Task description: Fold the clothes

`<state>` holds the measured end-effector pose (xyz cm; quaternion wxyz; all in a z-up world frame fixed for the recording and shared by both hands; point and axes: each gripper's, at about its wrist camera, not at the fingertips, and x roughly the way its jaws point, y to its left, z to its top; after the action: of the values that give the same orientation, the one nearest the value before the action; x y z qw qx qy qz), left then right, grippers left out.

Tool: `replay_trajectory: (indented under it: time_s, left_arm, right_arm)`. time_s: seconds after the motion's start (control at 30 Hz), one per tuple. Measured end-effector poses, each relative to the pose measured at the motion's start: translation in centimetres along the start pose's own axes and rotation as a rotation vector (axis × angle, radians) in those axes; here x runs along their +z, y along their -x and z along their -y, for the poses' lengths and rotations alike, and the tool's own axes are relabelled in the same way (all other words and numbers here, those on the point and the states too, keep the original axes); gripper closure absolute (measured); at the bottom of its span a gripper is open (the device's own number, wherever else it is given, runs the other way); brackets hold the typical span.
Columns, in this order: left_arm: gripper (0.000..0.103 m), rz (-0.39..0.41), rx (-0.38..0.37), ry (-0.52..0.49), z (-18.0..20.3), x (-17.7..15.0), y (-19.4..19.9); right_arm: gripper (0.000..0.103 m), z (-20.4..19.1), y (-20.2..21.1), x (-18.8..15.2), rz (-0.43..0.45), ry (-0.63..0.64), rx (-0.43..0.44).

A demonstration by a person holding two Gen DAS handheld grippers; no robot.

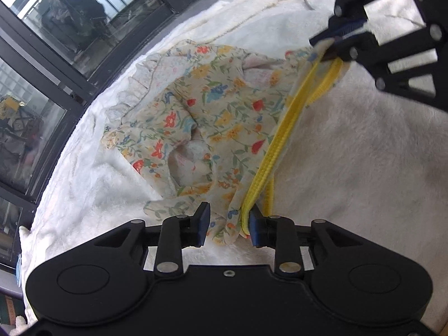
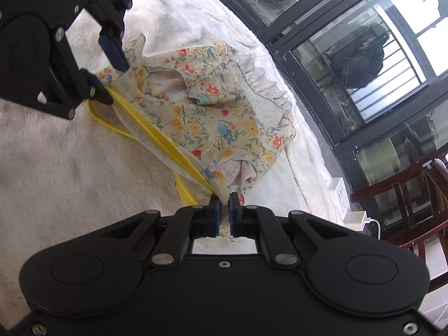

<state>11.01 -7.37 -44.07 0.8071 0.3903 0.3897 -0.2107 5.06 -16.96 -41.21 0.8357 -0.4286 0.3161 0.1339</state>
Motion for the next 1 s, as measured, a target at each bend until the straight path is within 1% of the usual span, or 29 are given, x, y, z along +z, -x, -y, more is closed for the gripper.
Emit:
replay_trajectory:
  time_s: [0.03,0.07,0.1,0.17,0.23,0.3,0.37,0.43,0.47,0.53,0.6,0.7,0.77,0.8,0.83,0.9,0.93,1.0]
  left_arm:
    - [0.079,0.006,-0.007,0.007,0.0,-0.1,0.1]
    - [0.087,0.012,-0.014,0.013,0.0,-0.3,0.3]
    - [0.097,0.018,-0.022,0.02,0.0,-0.4,0.4]
    - [0.1,0.029,-0.03,0.028,0.0,-0.6,0.7]
    - [0.1,0.034,-0.033,0.034,-0.3,-0.5,1.0]
    - [0.1,0.048,-0.027,0.066,-1.3,-0.2,1.6]
    - [0.1,0.08,-0.007,0.089,-2.4,0.6,2.7]
    - [0.1,0.15,0.038,0.096,-5.0,3.0,4.0]
    - [0.1,0.185,0.068,0.088,-6.4,4.7,4.5]
    - [0.1,0.258,0.151,0.102,-10.8,9.2,5.4]
    - [0.1,0.351,0.251,0.142,-16.0,14.4,7.8]
    - [0.1,0.514,0.386,0.25,-24.6,21.8,14.4]
    - [0.1,0.627,0.461,0.312,-28.9,25.0,20.1]
    - [0.1,0.677,0.495,0.327,-30.3,26.1,22.9]
    - [0.1,0.723,0.523,0.335,-31.2,26.7,25.6]
    - [0.1,0.783,0.55,0.322,-31.2,26.9,29.8]
    - [0.1,0.786,0.543,0.311,-30.4,26.5,30.6]
    - [0.1,0.766,0.512,0.3,-27.8,25.0,30.8]
  right_arm:
    - [0.096,0.0,0.0,0.0,0.002,0.0,0.002]
    - [0.096,0.1,0.1,-0.1,0.004,0.0,0.006]
    - [0.096,0.1,0.1,-0.2,0.004,0.001,0.01]
    - [0.096,0.2,0.1,-0.4,0.003,0.002,0.014]
    - [0.096,0.3,0.2,-0.6,0.003,0.004,0.02]
    - [0.096,0.4,0.5,-0.9,0.022,0.043,0.04]
    - [0.096,1.1,0.8,-0.8,0.05,0.092,0.048]
    - [0.097,2.7,0.9,-0.3,0.087,0.149,0.05]
    - [0.097,4.2,0.7,0.5,0.126,0.197,0.023]
    - [0.097,8.1,-0.2,3.2,0.191,0.273,-0.063]
    - [0.097,14.5,-1.1,7.7,0.26,0.344,-0.19]
    - [0.097,24.1,-0.8,13.9,0.351,0.436,-0.415]
    - [0.097,30.3,1.4,17.7,0.407,0.441,-0.557]
    - [0.097,33.5,3.2,19.7,0.438,0.425,-0.628]
    - [0.097,35.6,5.0,21.0,0.467,0.409,-0.675]
    - [0.097,38.6,8.8,22.5,0.519,0.38,-0.742]
    - [0.097,39.1,10.3,22.6,0.532,0.381,-0.752]
    - [0.097,38.7,13.0,21.6,0.55,0.401,-0.734]
